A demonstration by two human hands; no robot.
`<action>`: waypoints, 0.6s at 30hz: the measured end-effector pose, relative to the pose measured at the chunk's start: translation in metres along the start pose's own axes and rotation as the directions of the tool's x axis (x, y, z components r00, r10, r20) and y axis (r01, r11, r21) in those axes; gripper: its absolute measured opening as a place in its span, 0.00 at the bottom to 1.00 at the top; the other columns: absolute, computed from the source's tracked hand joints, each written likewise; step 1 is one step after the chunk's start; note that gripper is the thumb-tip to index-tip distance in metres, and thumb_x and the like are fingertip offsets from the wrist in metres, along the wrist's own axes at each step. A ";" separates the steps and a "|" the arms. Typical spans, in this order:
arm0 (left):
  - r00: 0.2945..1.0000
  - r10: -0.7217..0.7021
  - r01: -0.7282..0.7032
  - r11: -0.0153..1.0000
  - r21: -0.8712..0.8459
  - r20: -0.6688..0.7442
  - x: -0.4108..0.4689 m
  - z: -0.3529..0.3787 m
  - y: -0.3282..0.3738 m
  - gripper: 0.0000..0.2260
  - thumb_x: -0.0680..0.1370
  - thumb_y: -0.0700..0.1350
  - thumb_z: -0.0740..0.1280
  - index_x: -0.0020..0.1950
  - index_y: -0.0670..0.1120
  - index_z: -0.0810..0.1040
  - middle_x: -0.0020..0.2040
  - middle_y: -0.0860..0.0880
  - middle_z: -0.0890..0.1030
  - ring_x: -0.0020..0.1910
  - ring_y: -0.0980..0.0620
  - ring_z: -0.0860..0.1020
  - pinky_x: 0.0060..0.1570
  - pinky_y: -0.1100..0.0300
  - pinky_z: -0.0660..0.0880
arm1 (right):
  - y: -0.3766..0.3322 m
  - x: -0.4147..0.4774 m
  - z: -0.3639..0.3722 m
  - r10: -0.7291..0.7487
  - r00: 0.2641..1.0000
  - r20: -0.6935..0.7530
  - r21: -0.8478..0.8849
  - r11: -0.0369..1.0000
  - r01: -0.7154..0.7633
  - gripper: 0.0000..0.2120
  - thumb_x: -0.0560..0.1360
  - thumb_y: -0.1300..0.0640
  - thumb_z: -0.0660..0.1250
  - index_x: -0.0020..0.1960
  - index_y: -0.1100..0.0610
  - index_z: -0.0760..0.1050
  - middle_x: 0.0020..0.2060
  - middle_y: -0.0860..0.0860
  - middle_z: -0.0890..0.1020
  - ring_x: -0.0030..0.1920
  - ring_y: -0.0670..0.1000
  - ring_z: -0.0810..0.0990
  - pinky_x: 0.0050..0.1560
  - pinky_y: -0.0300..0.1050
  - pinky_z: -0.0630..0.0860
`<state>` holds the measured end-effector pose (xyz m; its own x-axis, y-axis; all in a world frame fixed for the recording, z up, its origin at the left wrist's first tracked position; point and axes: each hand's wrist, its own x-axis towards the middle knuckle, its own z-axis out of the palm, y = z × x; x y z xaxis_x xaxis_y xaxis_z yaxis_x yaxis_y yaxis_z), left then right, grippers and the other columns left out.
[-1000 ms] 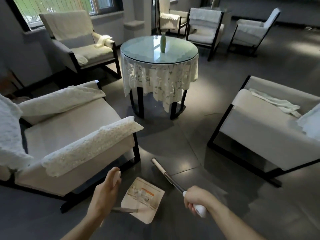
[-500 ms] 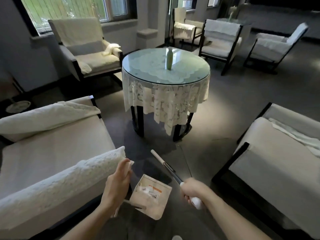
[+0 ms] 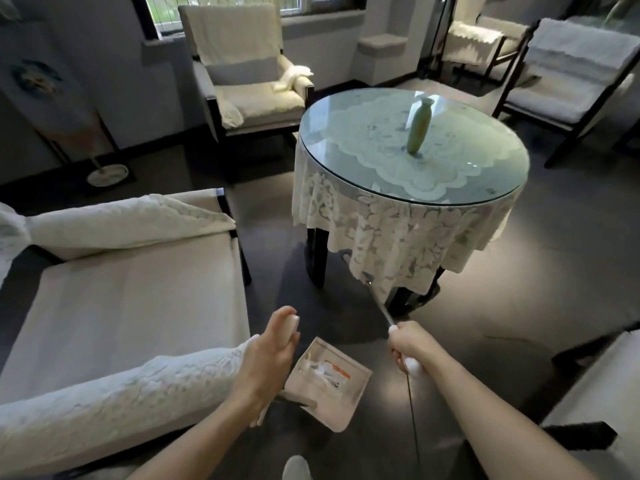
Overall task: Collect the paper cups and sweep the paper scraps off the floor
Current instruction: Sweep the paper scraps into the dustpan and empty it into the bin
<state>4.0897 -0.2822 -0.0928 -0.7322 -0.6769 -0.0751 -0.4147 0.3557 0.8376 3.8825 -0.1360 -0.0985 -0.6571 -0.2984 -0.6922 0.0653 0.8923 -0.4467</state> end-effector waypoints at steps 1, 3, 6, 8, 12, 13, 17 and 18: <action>1.000 -0.002 0.002 1.000 -0.002 0.017 0.012 0.002 -0.001 0.14 0.80 0.50 0.62 0.63 0.62 0.66 0.39 0.55 0.77 0.32 0.54 0.78 0.27 0.66 0.73 | -0.007 0.018 -0.006 -0.002 1.000 -0.023 -0.019 1.000 0.002 0.08 0.74 0.68 0.58 0.45 0.64 0.76 0.37 0.57 0.75 0.37 0.55 0.74 0.40 0.45 0.73; 0.999 -0.013 0.013 1.000 0.007 0.042 0.038 0.007 -0.002 0.15 0.80 0.50 0.62 0.63 0.64 0.66 0.43 0.58 0.77 0.36 0.55 0.79 0.30 0.67 0.75 | -0.017 0.055 -0.016 0.014 0.998 -0.064 0.004 1.000 -0.014 0.12 0.74 0.68 0.57 0.53 0.68 0.75 0.41 0.62 0.77 0.42 0.57 0.75 0.43 0.47 0.73; 0.998 -0.028 0.026 0.999 0.027 0.059 0.077 0.017 -0.004 0.14 0.80 0.49 0.63 0.62 0.65 0.66 0.43 0.59 0.78 0.38 0.57 0.79 0.31 0.68 0.75 | -0.027 0.095 -0.029 0.016 0.994 -0.105 -0.041 0.999 -0.021 0.11 0.76 0.64 0.57 0.53 0.66 0.75 0.47 0.64 0.81 0.48 0.61 0.80 0.50 0.49 0.78; 0.998 -0.022 0.020 0.999 0.042 0.066 0.102 0.023 -0.008 0.14 0.80 0.49 0.63 0.63 0.63 0.67 0.38 0.59 0.77 0.34 0.59 0.79 0.28 0.69 0.73 | -0.033 0.125 -0.034 -0.001 0.992 -0.129 -0.103 0.995 -0.012 0.11 0.77 0.64 0.58 0.53 0.66 0.75 0.49 0.64 0.81 0.51 0.62 0.79 0.53 0.50 0.78; 0.999 -0.012 0.010 0.999 0.050 0.049 0.149 0.041 -0.024 0.16 0.79 0.49 0.63 0.59 0.70 0.66 0.33 0.56 0.78 0.33 0.61 0.79 0.26 0.68 0.72 | -0.042 0.193 -0.043 0.014 0.995 -0.101 -0.185 0.982 -0.033 0.10 0.75 0.66 0.60 0.54 0.66 0.76 0.43 0.58 0.79 0.43 0.55 0.78 0.43 0.46 0.75; 0.999 -0.018 0.016 0.999 0.048 0.034 0.159 0.045 -0.026 0.17 0.79 0.49 0.63 0.56 0.73 0.66 0.34 0.56 0.79 0.31 0.59 0.79 0.25 0.66 0.73 | -0.042 0.209 -0.045 0.015 0.997 -0.081 -0.213 0.977 -0.032 0.11 0.75 0.66 0.60 0.56 0.66 0.76 0.41 0.57 0.77 0.40 0.53 0.76 0.41 0.45 0.73; 0.998 -0.068 0.068 0.998 0.010 -0.003 0.196 0.053 -0.033 0.12 0.79 0.50 0.63 0.54 0.70 0.69 0.30 0.57 0.78 0.21 0.55 0.72 0.19 0.62 0.70 | -0.038 0.255 -0.051 -0.049 0.998 0.047 -0.297 0.953 0.060 0.16 0.77 0.65 0.59 0.62 0.69 0.74 0.33 0.52 0.72 0.34 0.48 0.72 0.42 0.41 0.71; 0.997 -0.077 0.077 0.997 -0.003 -0.009 0.203 0.053 -0.034 0.12 0.79 0.50 0.63 0.54 0.69 0.69 0.29 0.56 0.77 0.21 0.56 0.71 0.19 0.61 0.70 | -0.040 0.259 -0.053 -0.056 0.996 0.075 -0.335 0.939 0.079 0.16 0.77 0.64 0.59 0.62 0.69 0.74 0.33 0.51 0.72 0.35 0.49 0.72 0.42 0.40 0.71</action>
<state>3.9262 -0.3975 -0.1649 -0.6934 -0.7078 -0.1349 -0.4684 0.3005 0.8308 3.6705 -0.2312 -0.2297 -0.6013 -0.3729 -0.7066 -0.2420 0.9279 -0.2838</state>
